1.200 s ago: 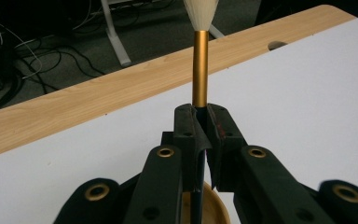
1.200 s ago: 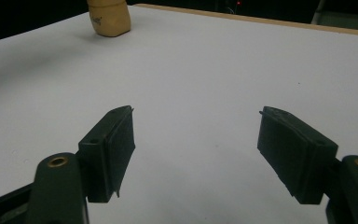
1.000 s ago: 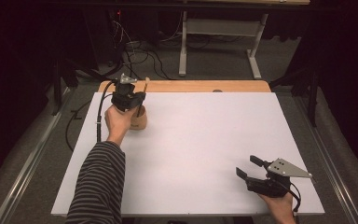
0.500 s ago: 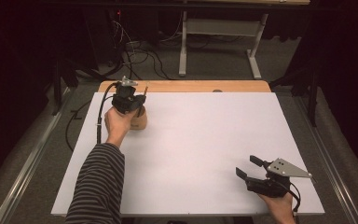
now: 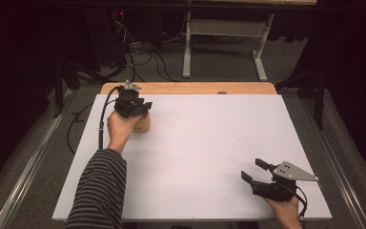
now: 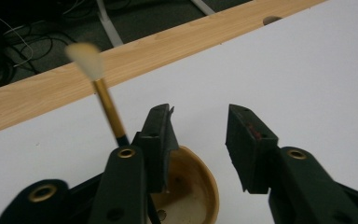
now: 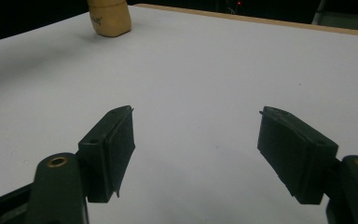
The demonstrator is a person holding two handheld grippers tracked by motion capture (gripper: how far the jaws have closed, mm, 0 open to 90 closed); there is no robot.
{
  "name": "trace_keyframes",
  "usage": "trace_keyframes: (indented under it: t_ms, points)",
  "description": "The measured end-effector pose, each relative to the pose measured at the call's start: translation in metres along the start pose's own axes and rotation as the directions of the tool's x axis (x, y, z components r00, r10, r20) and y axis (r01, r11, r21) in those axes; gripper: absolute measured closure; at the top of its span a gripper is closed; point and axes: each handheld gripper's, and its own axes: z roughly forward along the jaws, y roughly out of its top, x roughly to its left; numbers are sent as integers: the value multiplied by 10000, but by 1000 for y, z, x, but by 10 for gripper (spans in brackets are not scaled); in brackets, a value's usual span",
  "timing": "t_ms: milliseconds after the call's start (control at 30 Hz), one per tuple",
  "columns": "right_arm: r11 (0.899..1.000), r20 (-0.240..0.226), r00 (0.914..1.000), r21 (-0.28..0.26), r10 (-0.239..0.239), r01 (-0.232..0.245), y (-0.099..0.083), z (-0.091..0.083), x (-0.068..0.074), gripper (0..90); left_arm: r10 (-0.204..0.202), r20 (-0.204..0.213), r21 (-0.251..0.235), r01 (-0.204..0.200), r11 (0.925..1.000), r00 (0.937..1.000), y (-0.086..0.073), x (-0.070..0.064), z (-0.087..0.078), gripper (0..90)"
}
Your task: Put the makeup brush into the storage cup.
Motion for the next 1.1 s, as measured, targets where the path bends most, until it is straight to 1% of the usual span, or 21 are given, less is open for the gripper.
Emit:
trace_keyframes:
  t_ms: [100, 233, 300, 333, 367, 467, 500, 533, 567, 633, 767, 933, 1100]
  points:
    - [10000, 28, 10000, 0, 24, -24, 0, 0, -1, 290, -1, 46, -24, 2, 10000, 10000, 0, 0, -5, 535]
    - [10000, 5, 10000, -39, -16, 16, 0, 0, -1, 290, 26, 113, -312, -22, 9995, 9999, 1, -3, -13, 499]
    - [10000, 15, 10000, -27, 45, -45, 0, 0, -1, 290, 108, -134, -553, -115, 9984, 9999, 0, -6, -17, 473]
    - [10000, 32, 10000, -20, 47, -47, 0, 0, -1, 290, 196, -342, -657, -218, 9976, 9992, -1, -8, -19, 462]
    - [10000, 33, 10000, -21, 41, -41, 0, 0, -1, 290, 207, -372, -687, -232, 9974, 9991, -1, -9, -20, 454]
    - [10000, 25, 10000, -15, 58, -58, 1, 0, -2, 289, 130, -288, -870, -155, 9961, 9995, -5, -10, -26, 432]
    - [10000, 25, 10000, -15, 58, -58, 1, 0, -2, 289, 167, -277, -829, -190, 9964, 9995, -6, -11, -28, 432]
    - [9999, 28, 9999, 14, 110, -110, 1, 0, -2, 289, 201, -250, -855, -222, 9961, 9995, -6, -12, -30, 429]
    - [10000, 14, 10000, -1, 52, -52, 1, 0, -2, 288, 264, -245, -919, -286, 9954, 9994, -7, -13, -33, 428]
    - [10000, -33, 10000, -40, -33, 33, 1, 1, -2, 288, 268, -189, -968, -285, 9949, 9995, -9, -13, -36, 421]
    - [10000, -44, 10000, -9, 34, -34, 2, 0, -3, 289, 232, -125, -1095, -245, 9937, 9997, -12, -14, -42, 411]
    - [9999, -80, 9999, -101, 81, -82, 3, -1, -5, 289, 395, -18, -1214, -394, 9918, 9992, -14, -19, -49, 401]
    - [9996, -78, 9997, -127, 233, -234, 4, -2, -5, 289, 519, 109, -1309, -500, 9901, 9986, -14, -23, -56, 386]
